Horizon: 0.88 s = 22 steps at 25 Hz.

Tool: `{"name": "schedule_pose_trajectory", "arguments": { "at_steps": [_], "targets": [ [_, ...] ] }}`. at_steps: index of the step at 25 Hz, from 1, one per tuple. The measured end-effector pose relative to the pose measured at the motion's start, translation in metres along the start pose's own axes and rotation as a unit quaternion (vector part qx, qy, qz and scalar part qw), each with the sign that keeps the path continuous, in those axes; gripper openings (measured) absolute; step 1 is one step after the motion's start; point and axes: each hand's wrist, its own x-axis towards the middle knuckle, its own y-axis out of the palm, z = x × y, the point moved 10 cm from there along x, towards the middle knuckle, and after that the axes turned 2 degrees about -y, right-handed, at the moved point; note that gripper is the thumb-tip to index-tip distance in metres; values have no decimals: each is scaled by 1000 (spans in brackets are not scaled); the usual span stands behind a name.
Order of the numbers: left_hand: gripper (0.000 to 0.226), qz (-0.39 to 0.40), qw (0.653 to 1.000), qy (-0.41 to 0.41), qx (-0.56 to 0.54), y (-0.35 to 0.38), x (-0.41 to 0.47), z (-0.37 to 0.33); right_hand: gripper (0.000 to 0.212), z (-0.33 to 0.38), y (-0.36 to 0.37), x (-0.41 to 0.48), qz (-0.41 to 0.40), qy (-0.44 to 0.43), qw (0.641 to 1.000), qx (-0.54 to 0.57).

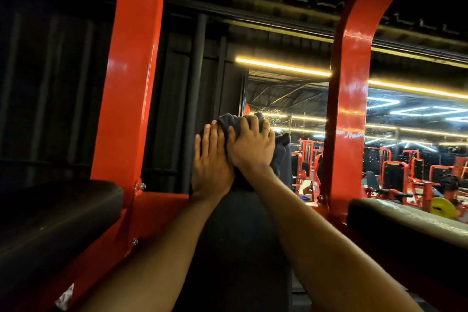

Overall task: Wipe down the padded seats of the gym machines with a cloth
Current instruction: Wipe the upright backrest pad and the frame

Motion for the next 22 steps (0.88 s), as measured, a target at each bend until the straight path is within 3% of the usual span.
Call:
{"name": "schedule_pose_trajectory", "arguments": {
  "at_steps": [3, 7, 9, 11, 14, 16, 18, 22],
  "targets": [
    [64, -17, 999, -7, -36, -6, 0, 2, 54, -27, -18, 3, 11, -50, 997, -61],
    [66, -11, 999, -13, -40, -7, -4, -1, 61, -107, -25, -9, 61, 106, 992, 14],
    [66, -12, 999, -15, -29, -7, -3, 0, 65, -101, -21, -3, 62, 144, 988, 4],
    [66, -9, 999, -18, -28, -6, -1, 1, 64, -64, -14, 14, 64, 116, 991, -26],
    [65, -14, 999, -21, -42, -6, 0, 3, 57, 1, 1, 20, 65, -12, 996, -67],
    [65, -19, 998, -17, -51, -7, -1, 3, 56, -3, -7, 19, 62, -41, 995, -61],
    [65, -25, 998, -9, -52, -7, -4, 2, 58, -41, -16, 14, 47, -8, 998, -49],
    [66, -19, 999, -13, -46, -8, -4, -1, 61, -114, -16, -9, 20, 166, 983, 70]
  ]
}}
